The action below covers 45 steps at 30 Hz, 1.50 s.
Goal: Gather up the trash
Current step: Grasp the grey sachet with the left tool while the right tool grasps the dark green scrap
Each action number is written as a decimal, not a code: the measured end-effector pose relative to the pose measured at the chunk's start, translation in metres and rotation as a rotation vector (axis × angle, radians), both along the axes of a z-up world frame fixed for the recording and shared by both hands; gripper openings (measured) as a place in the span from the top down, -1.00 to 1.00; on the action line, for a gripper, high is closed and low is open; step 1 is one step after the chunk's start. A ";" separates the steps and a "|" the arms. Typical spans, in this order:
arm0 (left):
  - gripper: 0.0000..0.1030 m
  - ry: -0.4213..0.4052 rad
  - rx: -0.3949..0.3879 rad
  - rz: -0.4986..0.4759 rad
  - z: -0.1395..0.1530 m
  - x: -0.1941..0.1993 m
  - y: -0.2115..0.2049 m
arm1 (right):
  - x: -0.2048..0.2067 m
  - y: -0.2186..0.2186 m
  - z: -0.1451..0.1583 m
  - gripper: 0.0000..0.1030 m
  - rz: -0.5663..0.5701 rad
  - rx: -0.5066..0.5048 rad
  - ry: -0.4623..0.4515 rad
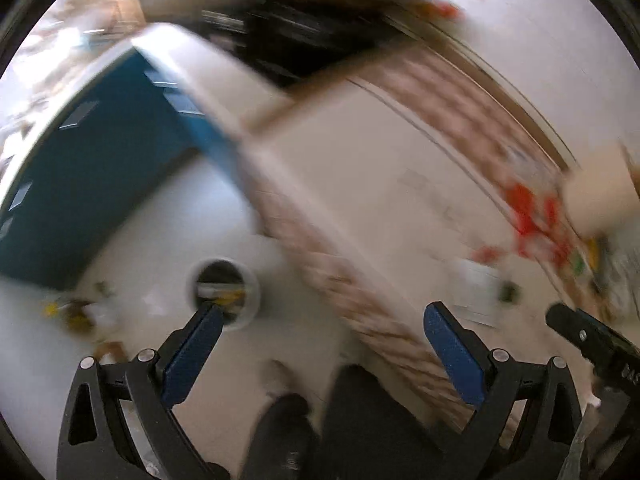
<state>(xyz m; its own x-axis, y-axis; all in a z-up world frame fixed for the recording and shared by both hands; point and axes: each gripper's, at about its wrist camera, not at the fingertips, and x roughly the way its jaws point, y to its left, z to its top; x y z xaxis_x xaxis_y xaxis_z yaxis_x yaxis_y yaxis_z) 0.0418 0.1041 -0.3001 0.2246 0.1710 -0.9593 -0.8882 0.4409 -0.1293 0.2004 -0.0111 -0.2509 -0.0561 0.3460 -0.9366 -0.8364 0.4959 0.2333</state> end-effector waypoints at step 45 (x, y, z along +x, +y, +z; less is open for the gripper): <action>0.90 0.191 0.038 0.077 -0.057 0.080 -0.005 | 0.112 0.002 -0.132 0.58 0.046 -0.158 0.042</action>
<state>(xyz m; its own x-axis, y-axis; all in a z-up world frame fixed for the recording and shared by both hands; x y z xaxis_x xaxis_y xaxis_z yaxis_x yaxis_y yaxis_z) 0.1216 0.0987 -0.3568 0.0240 0.2173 -0.9758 -0.9261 0.3724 0.0601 0.3125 -0.0089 -0.3828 -0.1087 0.1905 -0.9757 -0.8500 0.4910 0.1906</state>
